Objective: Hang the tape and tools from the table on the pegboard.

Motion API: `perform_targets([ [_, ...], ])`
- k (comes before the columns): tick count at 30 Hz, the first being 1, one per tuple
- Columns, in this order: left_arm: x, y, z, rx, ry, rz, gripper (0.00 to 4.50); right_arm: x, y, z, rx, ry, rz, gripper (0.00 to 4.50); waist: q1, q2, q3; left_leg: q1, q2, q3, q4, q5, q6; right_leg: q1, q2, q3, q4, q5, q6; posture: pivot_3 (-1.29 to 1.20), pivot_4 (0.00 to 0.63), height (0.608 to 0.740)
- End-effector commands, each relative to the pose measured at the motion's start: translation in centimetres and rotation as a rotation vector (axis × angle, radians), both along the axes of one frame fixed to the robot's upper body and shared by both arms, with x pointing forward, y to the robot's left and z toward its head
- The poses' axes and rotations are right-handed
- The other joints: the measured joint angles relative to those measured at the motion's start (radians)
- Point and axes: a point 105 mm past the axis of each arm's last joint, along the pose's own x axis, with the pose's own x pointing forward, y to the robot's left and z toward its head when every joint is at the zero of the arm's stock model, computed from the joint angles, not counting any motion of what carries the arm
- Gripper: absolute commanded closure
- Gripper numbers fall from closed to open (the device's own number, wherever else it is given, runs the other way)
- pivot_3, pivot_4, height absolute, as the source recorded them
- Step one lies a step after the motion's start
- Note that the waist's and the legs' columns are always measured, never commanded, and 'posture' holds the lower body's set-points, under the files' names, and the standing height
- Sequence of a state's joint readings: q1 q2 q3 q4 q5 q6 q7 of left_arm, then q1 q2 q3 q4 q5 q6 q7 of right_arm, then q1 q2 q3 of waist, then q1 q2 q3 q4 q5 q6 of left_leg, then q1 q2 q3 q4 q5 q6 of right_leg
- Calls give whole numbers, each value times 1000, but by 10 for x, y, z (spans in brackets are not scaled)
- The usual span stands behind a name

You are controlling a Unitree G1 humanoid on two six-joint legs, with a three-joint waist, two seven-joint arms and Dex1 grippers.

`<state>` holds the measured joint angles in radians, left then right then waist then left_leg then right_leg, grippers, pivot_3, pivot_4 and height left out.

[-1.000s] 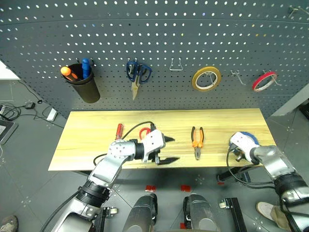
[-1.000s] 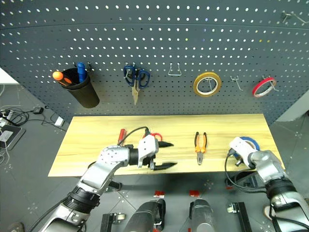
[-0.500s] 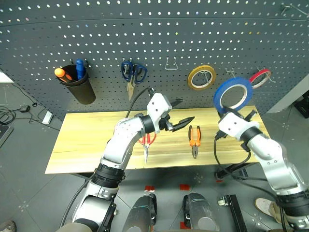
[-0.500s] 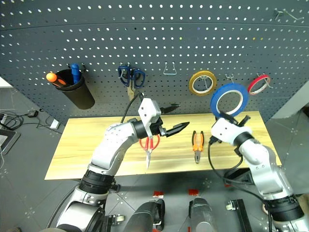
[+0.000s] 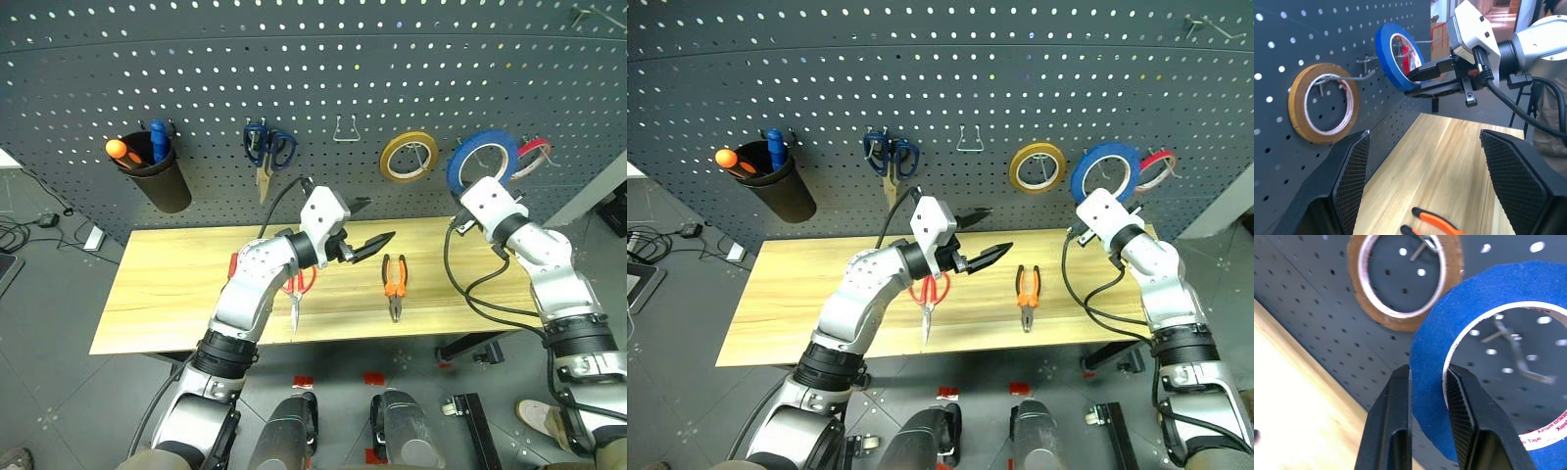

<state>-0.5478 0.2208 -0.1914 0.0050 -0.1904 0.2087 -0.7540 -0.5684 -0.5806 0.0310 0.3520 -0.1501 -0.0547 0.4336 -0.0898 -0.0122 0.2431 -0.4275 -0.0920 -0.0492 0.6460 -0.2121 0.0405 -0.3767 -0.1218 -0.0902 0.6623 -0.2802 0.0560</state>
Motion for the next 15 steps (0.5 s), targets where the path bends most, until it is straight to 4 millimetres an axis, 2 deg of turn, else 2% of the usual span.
perform_targets([
  [1,-3,9,-7,37,-4,5,737,-5,-5,10,78,-24,-35,2138,0,0,0,0,0,0,0,0,0,0,0,0,0,0,0,-280,219,740],
  [5,-11,35,-35,195,15,-4,737,-26,0,-12,186,100,-83,851,0,0,0,0,1,-1,-1,0,0,-1,0,0,0,0,0,-273,229,740],
  [7,-17,49,-48,270,28,-12,737,-42,10,-23,241,182,-90,163,0,1,0,0,1,-1,-1,0,0,-2,0,1,0,0,-1,-271,237,740],
  [8,-21,57,-54,302,41,-17,737,-51,18,-29,264,226,-82,25,0,1,0,0,1,-1,-1,0,0,-2,0,2,1,-1,-1,-271,244,740],
  [11,-30,74,-66,368,72,-23,737,-68,41,-40,328,342,-76,25,-1,2,1,0,0,-1,-1,-3,4,-4,0,4,1,0,-2,-266,253,740],
  [15,-51,103,-87,498,140,-43,737,-80,79,-67,469,603,-126,25,-7,2,2,0,1,-1,-2,-4,5,-12,1,7,2,1,-4,-246,284,740],
])
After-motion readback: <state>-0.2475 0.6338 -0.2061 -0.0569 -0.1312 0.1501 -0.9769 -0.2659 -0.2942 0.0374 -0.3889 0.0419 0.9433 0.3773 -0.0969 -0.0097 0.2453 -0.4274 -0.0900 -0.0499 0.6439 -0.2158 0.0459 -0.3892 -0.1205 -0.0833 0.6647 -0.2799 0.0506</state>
